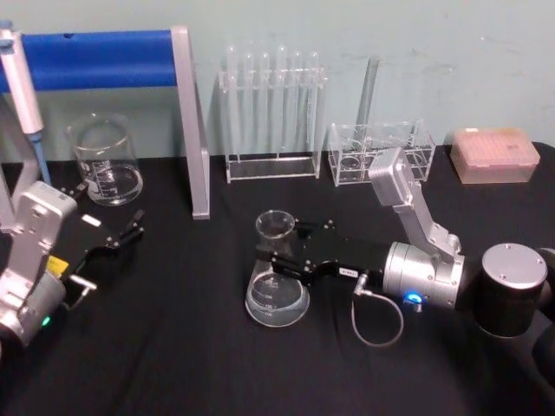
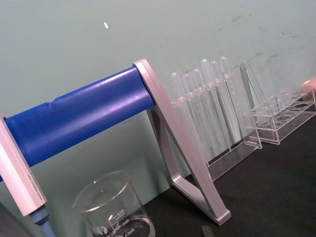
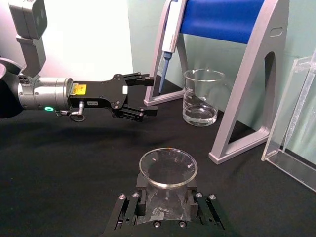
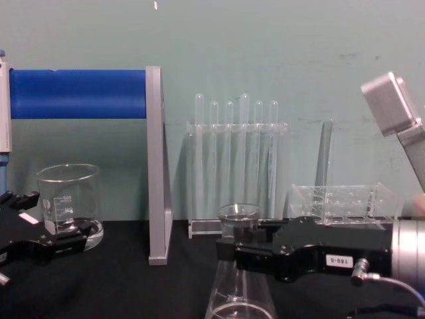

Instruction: Grasp the erlenmeyer flask with one hand, shake it three times, then place it back.

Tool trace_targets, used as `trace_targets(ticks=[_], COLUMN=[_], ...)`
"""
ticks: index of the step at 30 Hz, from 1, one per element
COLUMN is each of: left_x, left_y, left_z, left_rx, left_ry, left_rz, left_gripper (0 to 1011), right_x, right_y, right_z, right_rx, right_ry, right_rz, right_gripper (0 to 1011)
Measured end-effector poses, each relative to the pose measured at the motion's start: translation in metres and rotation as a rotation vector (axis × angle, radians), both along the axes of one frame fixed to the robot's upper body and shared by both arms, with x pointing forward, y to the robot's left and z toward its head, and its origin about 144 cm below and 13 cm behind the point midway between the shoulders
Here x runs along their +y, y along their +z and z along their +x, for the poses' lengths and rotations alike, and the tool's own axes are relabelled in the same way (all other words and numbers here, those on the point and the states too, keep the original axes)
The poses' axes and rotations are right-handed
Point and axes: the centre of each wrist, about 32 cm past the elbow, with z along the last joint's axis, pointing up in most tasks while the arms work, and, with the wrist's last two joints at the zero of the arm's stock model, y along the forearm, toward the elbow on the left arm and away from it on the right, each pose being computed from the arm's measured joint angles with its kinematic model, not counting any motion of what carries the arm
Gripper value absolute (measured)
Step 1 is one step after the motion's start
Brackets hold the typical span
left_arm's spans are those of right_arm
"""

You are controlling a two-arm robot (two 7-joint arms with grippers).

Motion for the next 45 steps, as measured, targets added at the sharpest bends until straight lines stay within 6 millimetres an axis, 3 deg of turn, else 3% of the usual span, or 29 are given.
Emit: trace_targets(ticks=[29,45], left_x=[0.0000,0.0000], left_y=[0.0000,0.0000], left_z=[0.0000,0.0000], left_rx=[0.000,0.000], left_ry=[0.000,0.000], left_rz=[0.000,0.000], left_gripper=[1001,1001], right_x=[-0.0011,-0.0009], right_y=[-0.0011,-0.0010], right_z=[0.0010,0.0009], right_rx=[0.001,0.002], right_ry=[0.001,0.001], right_rz=[0.000,0.000], right_gripper=[451,920])
